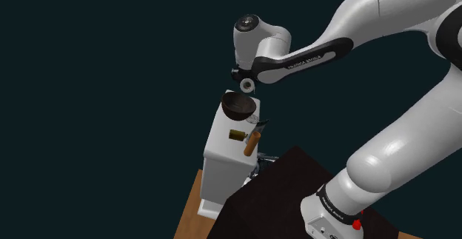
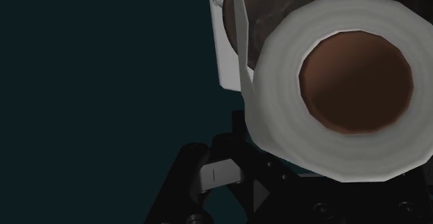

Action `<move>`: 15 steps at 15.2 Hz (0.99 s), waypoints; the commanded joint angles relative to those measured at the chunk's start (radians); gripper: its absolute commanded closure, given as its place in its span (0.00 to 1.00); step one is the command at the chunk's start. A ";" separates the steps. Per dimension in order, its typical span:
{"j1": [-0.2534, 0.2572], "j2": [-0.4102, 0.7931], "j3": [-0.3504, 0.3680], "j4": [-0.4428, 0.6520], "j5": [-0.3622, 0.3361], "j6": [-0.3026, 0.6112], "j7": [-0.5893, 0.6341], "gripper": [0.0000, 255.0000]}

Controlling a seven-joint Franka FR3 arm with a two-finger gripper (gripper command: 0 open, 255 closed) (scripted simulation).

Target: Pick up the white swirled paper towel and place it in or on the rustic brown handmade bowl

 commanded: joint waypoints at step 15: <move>-0.001 0.061 -0.003 -0.018 -0.067 0.042 0.079 0.00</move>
